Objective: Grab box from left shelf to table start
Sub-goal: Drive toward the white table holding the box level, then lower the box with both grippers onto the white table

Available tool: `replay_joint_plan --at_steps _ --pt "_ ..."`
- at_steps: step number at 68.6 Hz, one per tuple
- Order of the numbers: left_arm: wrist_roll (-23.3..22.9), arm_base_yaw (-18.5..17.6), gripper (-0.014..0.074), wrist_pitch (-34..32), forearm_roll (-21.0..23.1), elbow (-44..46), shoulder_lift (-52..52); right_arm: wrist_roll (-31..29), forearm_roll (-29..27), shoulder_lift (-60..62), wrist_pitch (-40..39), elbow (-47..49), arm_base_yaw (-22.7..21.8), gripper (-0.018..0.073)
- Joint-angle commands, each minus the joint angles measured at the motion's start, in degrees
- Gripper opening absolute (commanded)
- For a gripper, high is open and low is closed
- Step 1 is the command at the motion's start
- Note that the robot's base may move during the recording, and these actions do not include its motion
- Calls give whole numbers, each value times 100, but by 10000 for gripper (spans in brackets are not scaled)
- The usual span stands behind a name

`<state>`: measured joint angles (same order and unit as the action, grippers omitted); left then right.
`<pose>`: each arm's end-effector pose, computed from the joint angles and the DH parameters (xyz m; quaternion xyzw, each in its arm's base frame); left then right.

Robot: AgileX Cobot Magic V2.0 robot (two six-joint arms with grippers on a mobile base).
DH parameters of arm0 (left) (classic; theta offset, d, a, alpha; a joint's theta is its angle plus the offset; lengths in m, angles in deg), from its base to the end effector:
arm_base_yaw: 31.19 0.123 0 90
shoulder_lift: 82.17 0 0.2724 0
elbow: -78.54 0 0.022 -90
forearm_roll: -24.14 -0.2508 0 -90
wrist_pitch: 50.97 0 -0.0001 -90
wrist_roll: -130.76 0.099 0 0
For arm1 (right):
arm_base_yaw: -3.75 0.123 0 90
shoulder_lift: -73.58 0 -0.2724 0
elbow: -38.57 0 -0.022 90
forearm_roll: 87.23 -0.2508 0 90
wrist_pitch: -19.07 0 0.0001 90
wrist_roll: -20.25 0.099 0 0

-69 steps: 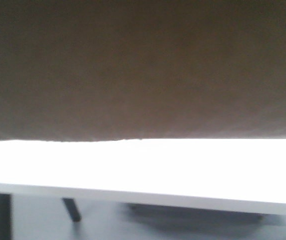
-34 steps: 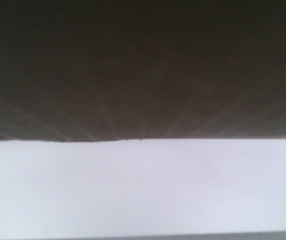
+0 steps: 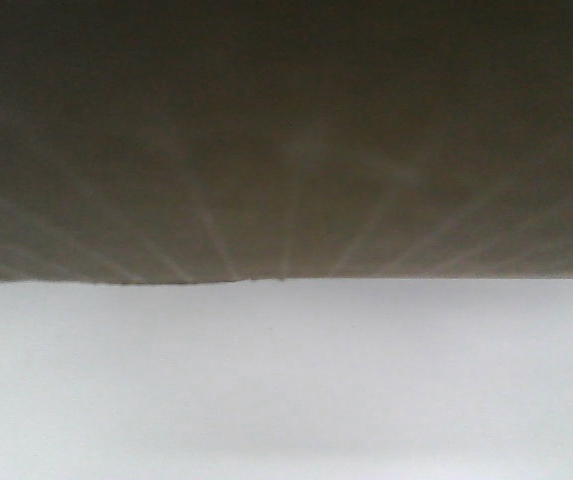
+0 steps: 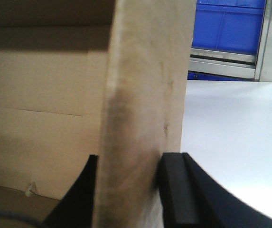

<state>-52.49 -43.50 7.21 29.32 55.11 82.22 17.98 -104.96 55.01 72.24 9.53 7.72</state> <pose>-0.0246 -0.0024 0.3926 0.0667 0.7465 -0.1336 0.6484 0.0052 0.0246 0.3792 -0.0489 0.7597 0.1633 0.6276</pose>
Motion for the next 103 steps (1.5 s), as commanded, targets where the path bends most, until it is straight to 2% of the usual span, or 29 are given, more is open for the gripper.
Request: replay_joint_plan --at_steps 1,92,103 --pt "-169 -49 -94 -745 315 217 -44 38 233 -98 -459 156 -20 59" --pt "-169 -49 -99 -751 323 217 -44 38 228 -98 -459 156 -20 59" --pt "-169 -49 -99 -1032 298 255 -169 38 228 -172 -556 186 -20 59"
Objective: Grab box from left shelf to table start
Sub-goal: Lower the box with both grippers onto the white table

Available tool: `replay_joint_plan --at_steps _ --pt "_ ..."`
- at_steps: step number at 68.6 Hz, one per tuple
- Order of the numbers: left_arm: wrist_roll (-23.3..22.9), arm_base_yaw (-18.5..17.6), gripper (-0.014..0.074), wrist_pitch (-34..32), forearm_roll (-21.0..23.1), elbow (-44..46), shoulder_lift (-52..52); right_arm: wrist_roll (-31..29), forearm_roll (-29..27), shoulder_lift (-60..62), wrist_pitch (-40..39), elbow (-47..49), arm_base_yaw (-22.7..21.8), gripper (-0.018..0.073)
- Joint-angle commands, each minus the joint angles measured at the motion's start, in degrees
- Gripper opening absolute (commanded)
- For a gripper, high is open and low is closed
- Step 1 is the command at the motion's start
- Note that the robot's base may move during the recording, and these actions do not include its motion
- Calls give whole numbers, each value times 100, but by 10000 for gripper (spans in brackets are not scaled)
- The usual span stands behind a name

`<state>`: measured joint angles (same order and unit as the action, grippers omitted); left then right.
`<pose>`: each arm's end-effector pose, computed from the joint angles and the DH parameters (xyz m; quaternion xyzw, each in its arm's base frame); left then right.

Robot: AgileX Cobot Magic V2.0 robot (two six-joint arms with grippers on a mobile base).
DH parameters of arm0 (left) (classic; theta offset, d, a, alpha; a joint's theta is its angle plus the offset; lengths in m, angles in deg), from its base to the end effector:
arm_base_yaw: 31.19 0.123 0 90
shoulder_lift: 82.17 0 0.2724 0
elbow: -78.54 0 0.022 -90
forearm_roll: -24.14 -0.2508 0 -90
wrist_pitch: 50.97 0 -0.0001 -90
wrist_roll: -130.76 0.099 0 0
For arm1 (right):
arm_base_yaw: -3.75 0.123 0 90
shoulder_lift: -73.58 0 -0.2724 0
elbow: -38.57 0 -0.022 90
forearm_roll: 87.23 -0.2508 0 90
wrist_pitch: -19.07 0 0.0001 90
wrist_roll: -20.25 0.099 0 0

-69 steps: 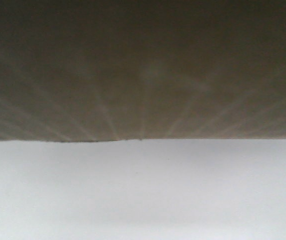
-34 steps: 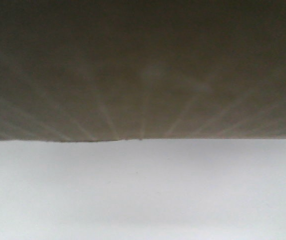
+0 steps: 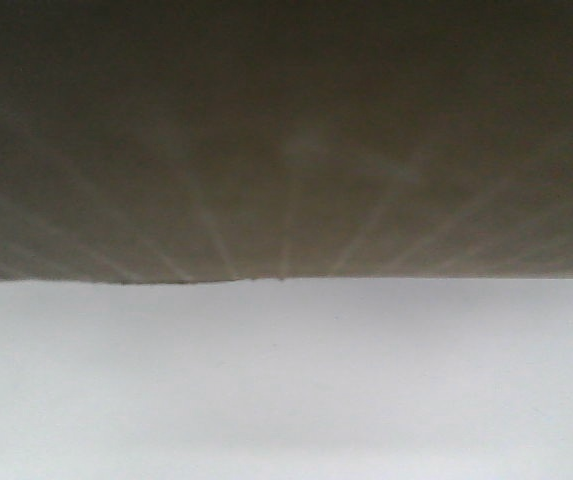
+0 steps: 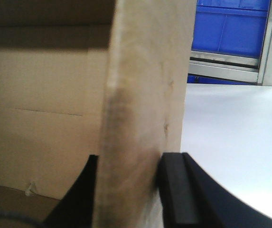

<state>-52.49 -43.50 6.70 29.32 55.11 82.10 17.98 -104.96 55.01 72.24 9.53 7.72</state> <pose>-0.0239 -0.0025 0.3936 0.0663 0.7443 -0.1339 0.6509 0.0052 0.0246 0.3792 -0.0489 0.7597 0.1633 0.6276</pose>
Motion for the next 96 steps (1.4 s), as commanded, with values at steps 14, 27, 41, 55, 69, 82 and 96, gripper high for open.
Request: replay_joint_plan --at_steps 14,27,41,55,69,82,96 --pt "-169 -49 -99 -933 288 606 -1140 38 228 -1044 -356 634 -20 59" --pt "-158 -49 -99 -844 96 852 -2526 33 234 -2424 156 1317 -20 59" --pt "-158 -49 -99 -834 -250 877 -3645 -84 234 -3535 170 1494 -20 59" --pt "-158 -49 -99 -1059 -250 877 -4764 -291 234 -4553 -95 1494 -20 59" --pt "-158 -49 -99 -1017 -250 877 -5697 -330 234 -5130 -203 1494 -20 59" --pt "-158 -49 -99 -855 -250 877 -6186 -330 265 -5319 -198 1494 -20 59" --pt "-13 -49 -92 -847 -237 886 -6314 -330 455 -5319 -197 1494 -20 153"
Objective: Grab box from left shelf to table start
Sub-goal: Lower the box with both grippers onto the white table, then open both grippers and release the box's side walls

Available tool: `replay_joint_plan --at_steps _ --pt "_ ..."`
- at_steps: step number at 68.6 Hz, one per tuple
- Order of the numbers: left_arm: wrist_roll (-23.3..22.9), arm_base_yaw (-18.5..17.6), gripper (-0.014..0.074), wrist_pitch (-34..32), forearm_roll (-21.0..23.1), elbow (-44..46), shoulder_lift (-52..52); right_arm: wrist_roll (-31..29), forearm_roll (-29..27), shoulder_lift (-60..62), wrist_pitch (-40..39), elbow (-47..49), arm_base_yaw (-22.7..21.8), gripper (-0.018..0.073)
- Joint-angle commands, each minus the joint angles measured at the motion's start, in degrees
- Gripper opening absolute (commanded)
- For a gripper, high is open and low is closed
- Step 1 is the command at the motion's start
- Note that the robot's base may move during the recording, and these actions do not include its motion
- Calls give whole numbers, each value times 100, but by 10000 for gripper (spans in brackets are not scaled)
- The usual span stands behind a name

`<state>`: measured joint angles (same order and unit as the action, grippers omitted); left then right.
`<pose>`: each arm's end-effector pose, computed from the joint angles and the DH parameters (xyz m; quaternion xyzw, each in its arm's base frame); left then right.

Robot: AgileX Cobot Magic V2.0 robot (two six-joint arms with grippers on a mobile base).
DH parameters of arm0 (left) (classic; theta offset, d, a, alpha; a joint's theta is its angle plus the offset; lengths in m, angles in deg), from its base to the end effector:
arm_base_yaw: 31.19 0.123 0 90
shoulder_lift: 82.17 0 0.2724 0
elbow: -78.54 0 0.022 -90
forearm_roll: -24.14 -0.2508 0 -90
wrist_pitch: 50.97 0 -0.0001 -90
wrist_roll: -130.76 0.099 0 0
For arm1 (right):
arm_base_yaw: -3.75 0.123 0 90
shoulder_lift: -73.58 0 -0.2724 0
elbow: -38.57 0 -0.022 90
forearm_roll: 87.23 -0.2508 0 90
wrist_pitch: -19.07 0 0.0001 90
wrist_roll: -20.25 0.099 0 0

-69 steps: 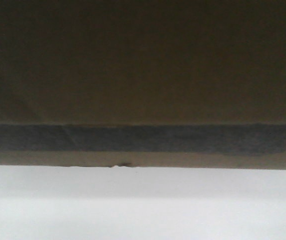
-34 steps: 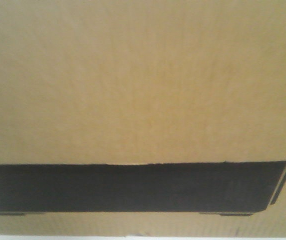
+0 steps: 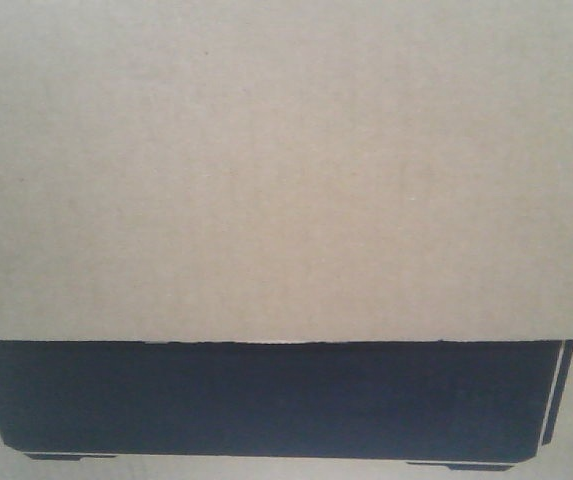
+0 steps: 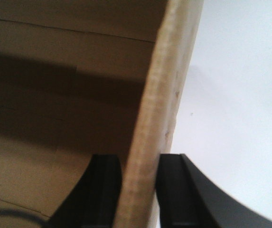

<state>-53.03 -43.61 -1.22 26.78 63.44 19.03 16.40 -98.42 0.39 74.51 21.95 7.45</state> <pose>0.2506 -0.0588 0.3154 0.0628 0.9478 -0.0651 0.3057 0.2268 0.0305 0.3267 -0.0338 0.9497 0.0928 0.2973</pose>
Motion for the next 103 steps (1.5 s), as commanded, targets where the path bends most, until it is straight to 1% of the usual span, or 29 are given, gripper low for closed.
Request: replay_joint_plan --at_steps 1,5,9,10,14,15,18,21,24,26,36,51,59,67,74,76,78,80,82,84,85,87,90,92,97,101,103 --pt "41 -38 -84 -55 17 68 -6 -172 -189 143 -412 252 8 176" --pt "41 -38 -38 -55 17 96 -6 -172 -145 143 -400 252 8 288" --pt "41 -38 70 -50 17 136 -6 -172 -118 143 -393 252 8 415" --pt "41 -38 117 -50 17 145 4 -172 -111 143 -389 252 8 461" --pt "41 -38 260 -50 17 145 4 -172 -98 143 -389 252 8 579" --pt "41 -38 317 -50 17 145 4 -172 -98 143 -386 252 8 600" --pt "41 -38 409 -50 17 145 4 -172 -87 143 -382 252 8 640" --pt "41 -38 501 -61 17 145 4 -172 -85 143 -370 257 8 630" --pt "41 -38 566 -83 25 145 4 -172 -73 143 -370 257 8 629" --pt "41 -38 580 -87 25 145 4 -172 -67 143 -370 257 8 629" --pt "41 -38 569 -8 25 309 4 -167 -24 163 -267 414 4 629" --pt "41 -38 569 493 52 1033 177 -167 356 251 102 1146 4 625" --pt "41 -38 569 575 52 1357 512 -167 491 385 419 1530 4 625" --pt "41 -38 569 480 1 1431 1021 -167 492 656 576 1616 4 617" --pt "41 -38 567 466 -141 1366 1524 -162 497 919 707 1609 4 540" --pt "41 -38 556 429 -219 1295 1708 -162 497 1035 714 1586 4 477" --pt "41 -38 542 400 -264 1220 1836 -162 506 1126 695 1555 4 440" --pt "41 -38 521 357 -336 1132 2021 -162 505 1226 658 1480 4 388" --pt "41 -38 497 325 -410 997 2248 -162 519 1360 620 1404 4 319" --pt "41 -38 460 273 -468 874 2440 -162 526 1527 557 1305 4 263" --pt "41 -38 444 246 -497 808 2535 -162 525 1564 542 1251 4 249" --pt "41 -38 418 190 -531 667 2728 -162 532 1715 483 1131 4 181" --pt "41 -38 348 110 -541 431 3020 -162 532 1997 345 917 4 104" --pt "41 -38 279 23 -541 171 3310 -162 532 2212 197 663 4 43" --pt "41 -38 150 -179 -541 -292 3812 -162 532 2708 -86 126 4 58" --pt "41 -38 13 -379 -541 -772 4212 -162 532 3122 -369 -349 4 57" --pt "41 -38 -41 -471 -541 -957 4389 -162 532 3348 -484 -560 4 57"
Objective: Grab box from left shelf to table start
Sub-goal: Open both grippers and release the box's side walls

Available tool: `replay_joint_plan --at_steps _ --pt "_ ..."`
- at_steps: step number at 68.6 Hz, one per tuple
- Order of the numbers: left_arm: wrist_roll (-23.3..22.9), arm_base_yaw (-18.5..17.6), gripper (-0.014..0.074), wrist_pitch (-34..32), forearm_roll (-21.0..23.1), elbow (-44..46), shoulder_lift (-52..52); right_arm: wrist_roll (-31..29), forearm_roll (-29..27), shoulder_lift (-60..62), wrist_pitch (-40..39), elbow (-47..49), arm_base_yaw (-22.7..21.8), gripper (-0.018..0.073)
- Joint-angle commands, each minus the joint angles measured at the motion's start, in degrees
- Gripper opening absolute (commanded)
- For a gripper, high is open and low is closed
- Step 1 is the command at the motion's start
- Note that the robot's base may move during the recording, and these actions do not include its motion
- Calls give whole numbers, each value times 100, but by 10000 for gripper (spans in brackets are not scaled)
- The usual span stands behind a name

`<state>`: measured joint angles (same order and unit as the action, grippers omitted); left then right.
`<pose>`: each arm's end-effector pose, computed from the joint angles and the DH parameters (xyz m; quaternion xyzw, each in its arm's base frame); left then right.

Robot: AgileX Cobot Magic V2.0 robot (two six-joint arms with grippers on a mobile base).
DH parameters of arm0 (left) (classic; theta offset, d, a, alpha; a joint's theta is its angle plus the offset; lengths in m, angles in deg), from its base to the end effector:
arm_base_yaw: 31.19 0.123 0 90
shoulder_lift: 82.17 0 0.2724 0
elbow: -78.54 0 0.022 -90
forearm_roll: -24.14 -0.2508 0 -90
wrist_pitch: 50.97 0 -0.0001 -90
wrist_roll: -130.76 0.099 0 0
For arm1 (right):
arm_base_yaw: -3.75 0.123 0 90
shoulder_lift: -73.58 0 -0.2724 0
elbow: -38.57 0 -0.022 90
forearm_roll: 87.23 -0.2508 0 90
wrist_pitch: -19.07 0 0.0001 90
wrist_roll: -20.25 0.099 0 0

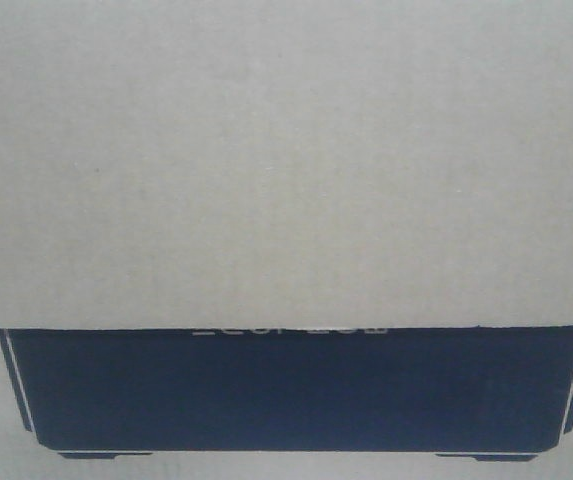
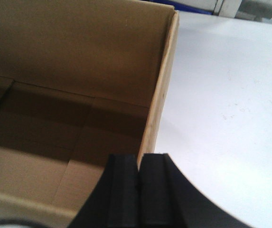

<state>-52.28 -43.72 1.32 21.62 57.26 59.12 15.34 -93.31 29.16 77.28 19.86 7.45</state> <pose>0.0839 -0.0151 0.4003 0.0701 0.8272 -0.0537 0.5549 0.1027 0.0156 0.3955 -0.0631 0.8683 0.0478 0.4897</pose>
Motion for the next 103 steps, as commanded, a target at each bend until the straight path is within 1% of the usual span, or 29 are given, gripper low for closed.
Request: replay_joint_plan --at_steps 1,3,7,13,15,22,34,43,49,56,103 --pt "-33 -27 -68 -790 -25 -430 467 -56 21 564 -817 -511 4 57" --pt "-33 -27 -111 -853 -25 -606 643 -56 21 701 -927 -668 4 57" --pt "-33 -27 -87 -1034 -34 -951 1001 -62 21 1112 -1129 -1129 4 57" --pt "-33 -27 -92 -1393 -103 -1502 1579 -62 26 1699 -1465 -1744 4 57" --pt "-33 -27 -92 -1593 -137 -1790 1875 -62 26 1966 -1681 -2015 4 57" --pt "-33 -27 -92 -2119 -163 -2342 2357 -62 71 2588 -2334 -2613 4 57" --pt "-33 -27 -92 -3126 -207 -3180 2703 -62 128 3226 -3493 -3615 4 57" --pt "-33 -27 -92 -3573 -207 -3550 2703 -62 210 3257 -4101 -4062 4 57" --pt "-33 -27 -92 -3647 -207 -3629 2703 -62 210 3257 -4353 -4121 4 57" --pt "-33 -27 -92 -3647 -207 -3629 2703 -62 210 3257 -4456 -4121 4 57" --pt "-33 -27 -92 -3671 -207 -3701 2664 -62 210 3257 -4456 -4121 4 57"
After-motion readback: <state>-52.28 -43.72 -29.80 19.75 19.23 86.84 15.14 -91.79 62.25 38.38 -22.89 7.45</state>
